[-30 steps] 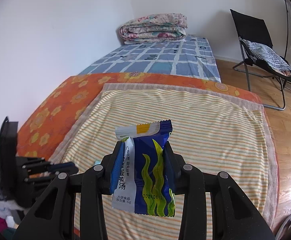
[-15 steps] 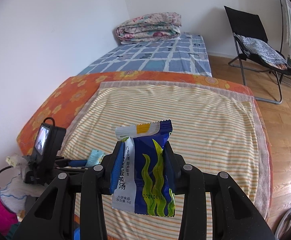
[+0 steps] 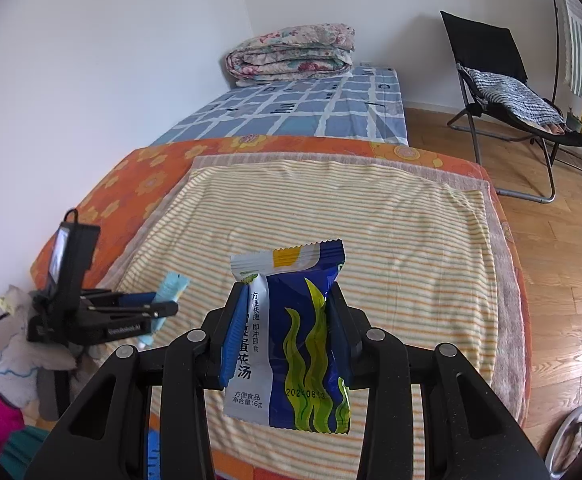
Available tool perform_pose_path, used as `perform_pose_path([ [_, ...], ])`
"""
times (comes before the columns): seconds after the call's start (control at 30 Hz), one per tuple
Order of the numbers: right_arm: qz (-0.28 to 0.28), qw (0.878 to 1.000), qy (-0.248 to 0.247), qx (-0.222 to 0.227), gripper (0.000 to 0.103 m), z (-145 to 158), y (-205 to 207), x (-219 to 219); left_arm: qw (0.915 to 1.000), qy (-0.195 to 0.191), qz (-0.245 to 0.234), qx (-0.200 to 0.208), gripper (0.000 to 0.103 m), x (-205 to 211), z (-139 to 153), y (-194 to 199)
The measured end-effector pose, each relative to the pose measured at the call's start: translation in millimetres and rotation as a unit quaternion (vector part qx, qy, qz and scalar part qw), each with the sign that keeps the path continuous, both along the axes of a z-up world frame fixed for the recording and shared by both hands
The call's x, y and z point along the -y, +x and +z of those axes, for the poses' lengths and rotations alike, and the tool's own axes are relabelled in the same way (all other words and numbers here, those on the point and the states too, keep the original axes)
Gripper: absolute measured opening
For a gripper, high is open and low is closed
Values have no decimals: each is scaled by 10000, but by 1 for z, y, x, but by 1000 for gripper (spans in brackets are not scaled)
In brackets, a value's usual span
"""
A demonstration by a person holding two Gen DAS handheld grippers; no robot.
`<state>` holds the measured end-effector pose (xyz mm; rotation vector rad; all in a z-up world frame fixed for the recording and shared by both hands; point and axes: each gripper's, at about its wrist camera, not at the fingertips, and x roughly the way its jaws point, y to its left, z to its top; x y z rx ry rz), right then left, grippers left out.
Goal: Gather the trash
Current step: 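Carry the snack packet and grapefruit tube down to the blue basket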
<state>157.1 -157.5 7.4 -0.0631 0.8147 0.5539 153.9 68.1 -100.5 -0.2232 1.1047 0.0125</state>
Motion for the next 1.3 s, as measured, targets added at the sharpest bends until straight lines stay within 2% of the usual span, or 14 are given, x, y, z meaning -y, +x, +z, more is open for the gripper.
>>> perform_pose_path([
  [0.37, 391, 9992, 7, -30, 37, -6, -56, 10, 9966, 55, -528, 627, 36, 45, 46, -55],
  [0.53, 565, 9984, 43, -43, 37, -9, -83, 12, 9947, 14, -656, 797, 36, 60, 55, -82],
  [0.7, 733, 9971, 21, -220, 37, -22, -111, 11, 9945, -113, -725, 750, 36, 67, 48, -108],
  [1.0, 927, 9926, -218, -758, 37, -66, -150, 6, 9957, -334, -715, 486, 36, 74, 19, -155],
  [1.3, 985, 9882, -354, -1122, 37, -94, -175, 4, 9962, -412, -737, 211, 36, 80, -8, -180],
])
